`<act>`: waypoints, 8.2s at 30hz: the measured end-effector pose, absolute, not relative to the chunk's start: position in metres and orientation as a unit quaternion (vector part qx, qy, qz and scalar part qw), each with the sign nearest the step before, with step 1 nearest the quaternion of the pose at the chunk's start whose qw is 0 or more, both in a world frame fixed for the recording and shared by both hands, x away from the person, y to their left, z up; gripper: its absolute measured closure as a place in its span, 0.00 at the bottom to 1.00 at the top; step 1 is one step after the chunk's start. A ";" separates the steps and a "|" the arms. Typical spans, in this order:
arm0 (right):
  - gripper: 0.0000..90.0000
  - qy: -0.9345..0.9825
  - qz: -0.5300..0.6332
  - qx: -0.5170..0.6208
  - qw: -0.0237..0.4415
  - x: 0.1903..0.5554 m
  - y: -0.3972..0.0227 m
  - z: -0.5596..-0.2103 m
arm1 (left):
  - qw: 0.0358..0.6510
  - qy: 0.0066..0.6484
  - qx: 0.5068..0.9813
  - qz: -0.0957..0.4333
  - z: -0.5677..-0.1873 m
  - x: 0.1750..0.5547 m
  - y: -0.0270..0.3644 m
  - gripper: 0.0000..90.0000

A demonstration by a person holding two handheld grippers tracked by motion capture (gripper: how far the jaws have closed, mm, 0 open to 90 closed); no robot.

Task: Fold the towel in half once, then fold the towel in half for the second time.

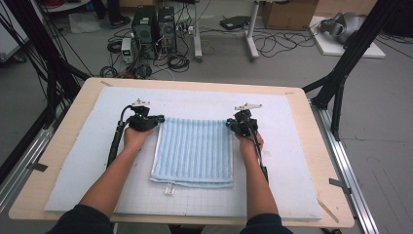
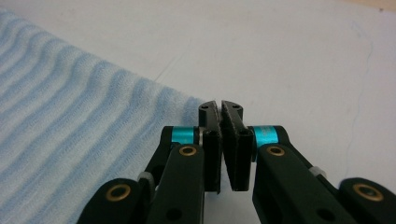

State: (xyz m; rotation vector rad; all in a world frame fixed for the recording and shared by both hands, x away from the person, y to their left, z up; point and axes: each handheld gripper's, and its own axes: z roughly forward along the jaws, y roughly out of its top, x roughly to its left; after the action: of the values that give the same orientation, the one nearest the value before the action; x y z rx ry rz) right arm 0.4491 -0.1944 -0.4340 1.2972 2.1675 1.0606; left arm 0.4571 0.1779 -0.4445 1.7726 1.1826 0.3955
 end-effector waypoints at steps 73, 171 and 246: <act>0.80 0.839 0.419 0.328 0.115 0.276 -0.207 -0.433 | 0.485 0.358 0.794 0.074 -0.447 0.296 0.199 1.00; 0.12 0.762 0.427 0.430 0.230 0.298 -0.246 -0.415 | 0.559 0.418 0.697 0.165 -0.416 0.333 0.242 0.24; 0.12 0.782 0.403 0.450 0.152 0.443 -0.207 -0.412 | 0.478 0.434 0.755 0.117 -0.440 0.473 0.193 0.97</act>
State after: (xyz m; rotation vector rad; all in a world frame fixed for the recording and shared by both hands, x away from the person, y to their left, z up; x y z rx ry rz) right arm 0.4434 -0.2072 -0.4122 1.2925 2.2440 1.1566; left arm 0.4728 0.1935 -0.4403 1.8427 1.0600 0.2848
